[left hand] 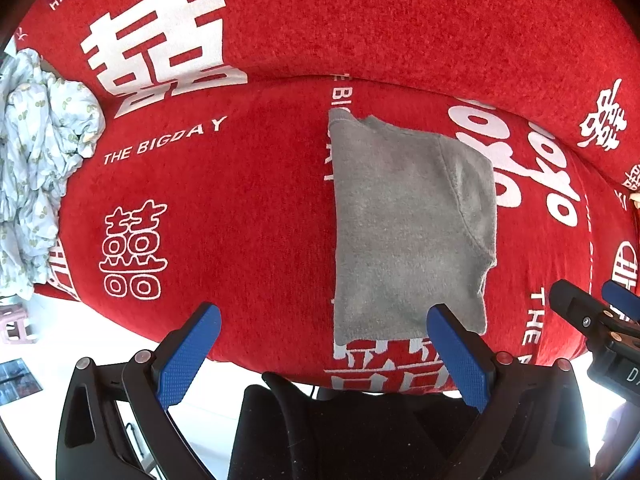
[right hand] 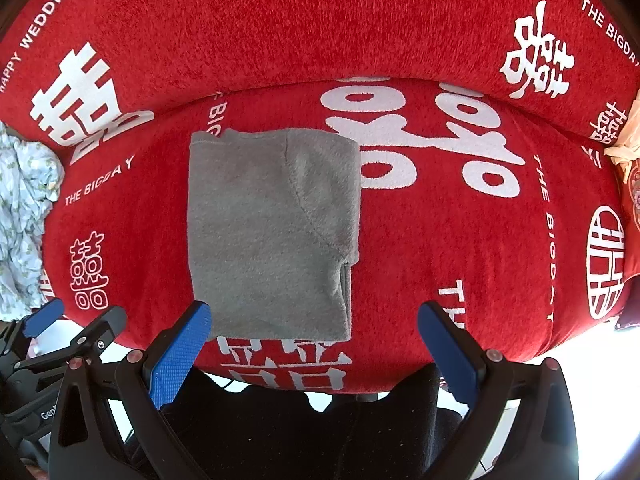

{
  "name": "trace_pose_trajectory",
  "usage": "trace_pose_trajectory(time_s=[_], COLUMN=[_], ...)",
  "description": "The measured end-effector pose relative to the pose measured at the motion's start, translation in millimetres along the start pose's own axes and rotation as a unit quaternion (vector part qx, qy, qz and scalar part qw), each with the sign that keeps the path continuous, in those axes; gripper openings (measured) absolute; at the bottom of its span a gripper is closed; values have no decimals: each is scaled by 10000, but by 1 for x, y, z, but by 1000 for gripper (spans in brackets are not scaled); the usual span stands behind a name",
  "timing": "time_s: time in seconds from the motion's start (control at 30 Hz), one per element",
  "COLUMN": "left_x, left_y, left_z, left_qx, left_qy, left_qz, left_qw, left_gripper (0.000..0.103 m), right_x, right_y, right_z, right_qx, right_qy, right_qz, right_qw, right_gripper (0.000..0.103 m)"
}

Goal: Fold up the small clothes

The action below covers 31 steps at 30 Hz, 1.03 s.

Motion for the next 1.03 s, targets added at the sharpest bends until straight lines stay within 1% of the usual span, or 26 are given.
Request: trace_pose_trajectory(time_s=[0.43, 0.8, 0.9, 0.97, 1.03], left_x=[0, -4, -5, -5, -5], left_y=[-2, 0, 0, 0, 0], left_z=[-2, -16, -18, -18, -18], left_qx=[21, 118, 73, 12, 24], left_qy=[-15, 6, 10, -57, 26], left_qz=[-42, -102, -140, -201, -195], left_qw=[10000, 9999, 9999, 9998, 9998], left_gripper=[103, 103, 103, 103, 103], right_x=[-3, -4, -4, -3, -3], right_y=[-3, -2, -1, 0, 1], right_z=[-2, -8, -9, -10, -10], right_qx=[9, 50, 68, 78, 80], right_qy=[59, 108, 144, 156, 153], right_qz=[23, -50, -45, -31, -24], right_qw=[10000, 9999, 9999, 9998, 9998], right_gripper=[103, 103, 103, 103, 103])
Point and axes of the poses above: each gripper's, at about its wrist camera, not at the fingertips, and z roughly against the way its jaws point, x to its left, y to its underside, the point moved 5 cm from there along -z, roughly the way its jaws point, and after that the axes turned 1 degree about -x, right-handed, at the moved point
